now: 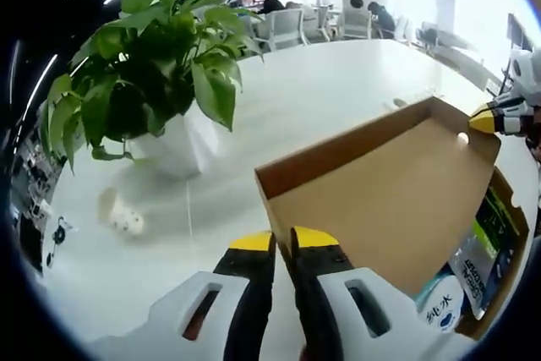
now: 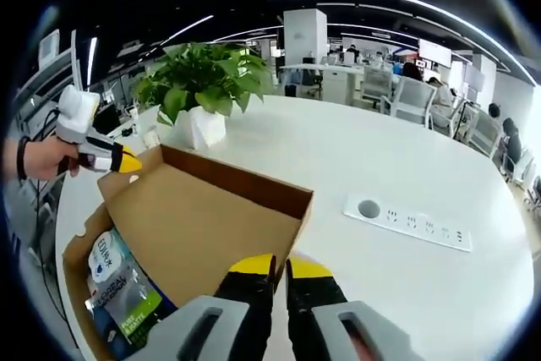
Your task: Operate the shoe box by opening the lid, removing the specified soft item, and placing it in the target area until the item is outside and the box remains undamaged.
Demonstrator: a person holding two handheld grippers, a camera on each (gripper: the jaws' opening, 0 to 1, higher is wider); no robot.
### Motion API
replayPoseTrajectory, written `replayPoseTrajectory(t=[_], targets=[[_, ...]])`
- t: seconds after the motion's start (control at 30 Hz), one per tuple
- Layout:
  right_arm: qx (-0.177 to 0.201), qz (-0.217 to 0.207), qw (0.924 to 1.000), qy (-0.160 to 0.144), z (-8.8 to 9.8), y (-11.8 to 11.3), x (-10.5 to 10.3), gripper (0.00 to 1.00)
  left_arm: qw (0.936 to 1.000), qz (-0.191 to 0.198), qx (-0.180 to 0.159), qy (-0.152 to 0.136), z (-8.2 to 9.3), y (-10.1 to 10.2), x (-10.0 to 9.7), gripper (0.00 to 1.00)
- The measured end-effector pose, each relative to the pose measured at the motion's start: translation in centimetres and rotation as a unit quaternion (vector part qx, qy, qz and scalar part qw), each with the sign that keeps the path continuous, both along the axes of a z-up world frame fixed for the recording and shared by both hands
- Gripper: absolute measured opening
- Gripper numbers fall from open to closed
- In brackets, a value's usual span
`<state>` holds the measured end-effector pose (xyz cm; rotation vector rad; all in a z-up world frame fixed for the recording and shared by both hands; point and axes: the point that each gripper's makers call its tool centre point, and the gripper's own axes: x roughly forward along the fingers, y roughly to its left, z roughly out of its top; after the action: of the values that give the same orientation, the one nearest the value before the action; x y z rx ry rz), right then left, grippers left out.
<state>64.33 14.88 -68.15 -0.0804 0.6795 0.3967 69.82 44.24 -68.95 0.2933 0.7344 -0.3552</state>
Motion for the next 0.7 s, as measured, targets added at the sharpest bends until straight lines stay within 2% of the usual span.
replayPoseTrajectory(t=[0.3, 0.53, 0.67, 0.7], targets=[[0.008, -0.002, 1.0, 0.004, 0.0, 0.0, 0.0, 0.0, 0.9998, -0.012, 0.018, -0.001, 0.3, 0.3, -0.4, 0.12], [0.018, -0.005, 0.9998, 0.008, 0.2, 0.0, -0.1, 0.0, 0.9996, -0.011, 0.024, -0.006, 1.2, 0.2, -0.9, 0.12], [0.002, 0.001, 0.9999, 0.013, -0.1, -0.4, -0.5, 0.0, 0.9994, -0.015, 0.03, -0.013, 1.6, 0.3, -1.3, 0.13], [0.007, -0.003, 0.9998, 0.019, -0.2, -0.6, -0.6, 0.0, 0.9993, -0.014, 0.031, -0.015, 1.8, 0.3, -1.4, 0.13]])
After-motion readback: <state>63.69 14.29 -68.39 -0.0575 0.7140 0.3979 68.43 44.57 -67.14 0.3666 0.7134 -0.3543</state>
